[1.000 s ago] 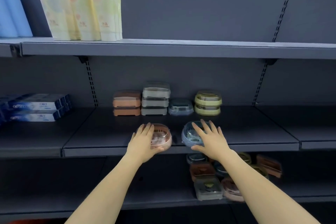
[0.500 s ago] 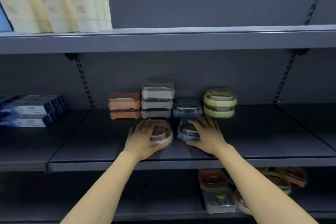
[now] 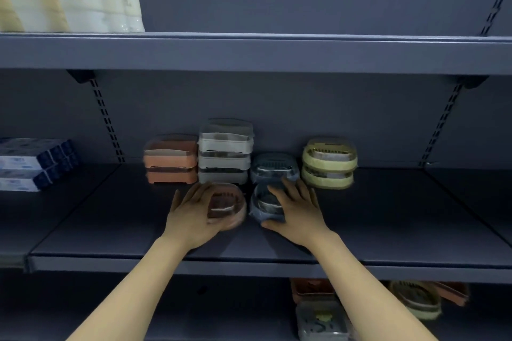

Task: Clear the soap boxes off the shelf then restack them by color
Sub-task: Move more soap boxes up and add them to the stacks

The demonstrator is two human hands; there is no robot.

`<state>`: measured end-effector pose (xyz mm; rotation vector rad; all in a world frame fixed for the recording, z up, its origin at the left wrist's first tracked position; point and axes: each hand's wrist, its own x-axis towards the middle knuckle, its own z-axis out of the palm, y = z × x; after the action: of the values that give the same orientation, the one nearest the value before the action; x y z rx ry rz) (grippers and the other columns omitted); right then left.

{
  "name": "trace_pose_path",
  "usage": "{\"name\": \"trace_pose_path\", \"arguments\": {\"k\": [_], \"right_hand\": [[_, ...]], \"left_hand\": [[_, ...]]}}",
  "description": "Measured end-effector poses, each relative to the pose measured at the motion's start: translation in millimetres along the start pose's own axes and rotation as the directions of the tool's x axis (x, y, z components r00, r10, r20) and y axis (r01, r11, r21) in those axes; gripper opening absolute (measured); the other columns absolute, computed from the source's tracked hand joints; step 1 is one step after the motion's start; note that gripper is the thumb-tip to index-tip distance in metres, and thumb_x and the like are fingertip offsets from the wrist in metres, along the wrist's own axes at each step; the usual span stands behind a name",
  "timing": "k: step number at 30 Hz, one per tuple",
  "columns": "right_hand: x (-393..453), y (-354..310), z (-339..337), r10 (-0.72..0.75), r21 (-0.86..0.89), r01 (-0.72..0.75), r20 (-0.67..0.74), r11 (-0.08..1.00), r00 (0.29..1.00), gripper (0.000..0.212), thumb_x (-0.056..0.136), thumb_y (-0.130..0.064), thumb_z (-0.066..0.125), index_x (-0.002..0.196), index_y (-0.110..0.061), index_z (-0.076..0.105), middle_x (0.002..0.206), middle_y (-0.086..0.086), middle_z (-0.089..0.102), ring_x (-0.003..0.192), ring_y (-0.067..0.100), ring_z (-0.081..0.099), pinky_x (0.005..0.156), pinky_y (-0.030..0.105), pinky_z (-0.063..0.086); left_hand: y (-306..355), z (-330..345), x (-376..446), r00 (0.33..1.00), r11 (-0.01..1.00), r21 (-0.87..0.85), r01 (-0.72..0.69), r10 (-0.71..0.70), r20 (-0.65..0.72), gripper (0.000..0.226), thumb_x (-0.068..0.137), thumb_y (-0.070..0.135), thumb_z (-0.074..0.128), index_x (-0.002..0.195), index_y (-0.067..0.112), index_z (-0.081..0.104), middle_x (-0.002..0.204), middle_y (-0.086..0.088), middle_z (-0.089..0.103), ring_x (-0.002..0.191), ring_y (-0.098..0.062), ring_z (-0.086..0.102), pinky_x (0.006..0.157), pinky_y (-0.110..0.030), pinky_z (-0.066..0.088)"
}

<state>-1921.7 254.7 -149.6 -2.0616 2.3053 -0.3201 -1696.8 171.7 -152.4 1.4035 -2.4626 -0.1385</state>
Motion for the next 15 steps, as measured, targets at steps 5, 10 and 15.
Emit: {"name": "trace_pose_path", "arguments": {"k": [5, 10, 15], "right_hand": [[-4, -4, 11, 0.052, 0.034, -0.051, -0.034, 0.998, 0.998, 0.077, 0.086, -0.059, 0.052, 0.149, -0.038, 0.012, 0.158, -0.006, -0.007, 0.144, 0.031, -0.010, 0.115, 0.056, 0.001], [-3, -4, 9, 0.050, 0.067, -0.047, -0.040, 0.997, 0.998, 0.074, 0.088, -0.054, 0.053, 0.148, -0.038, 0.013, 0.159, -0.006, -0.004, 0.144, 0.032, -0.005, 0.116, 0.051, 0.006], [4, 2, -7, 0.105, 0.142, -0.078, -0.191, 0.987, 0.976, 0.073, 0.085, -0.055, 0.055, 0.147, -0.038, 0.019, 0.158, -0.008, 0.003, 0.144, 0.029, -0.001, 0.115, 0.047, 0.013]], "left_hand": [[22, -7, 3, 0.996, 0.998, 0.041, 0.040, -0.037, -0.076, 0.095, 0.059, 0.090, 0.031, 0.132, 0.030, 0.045, 0.136, 0.007, 0.048, 0.130, -0.013, 0.037, 0.110, -0.032, 0.019], [31, -2, 13, 0.991, 0.989, 0.106, 0.099, -0.089, -0.101, 0.088, 0.067, 0.081, 0.042, 0.125, 0.015, 0.050, 0.124, -0.001, 0.055, 0.120, -0.024, 0.047, 0.104, -0.034, 0.029], [32, 0, 13, 0.982, 0.991, 0.092, 0.100, -0.083, -0.169, 0.091, 0.060, 0.080, 0.024, 0.115, 0.014, 0.055, 0.114, -0.002, 0.058, 0.111, -0.026, 0.052, 0.097, -0.034, 0.036]]}}
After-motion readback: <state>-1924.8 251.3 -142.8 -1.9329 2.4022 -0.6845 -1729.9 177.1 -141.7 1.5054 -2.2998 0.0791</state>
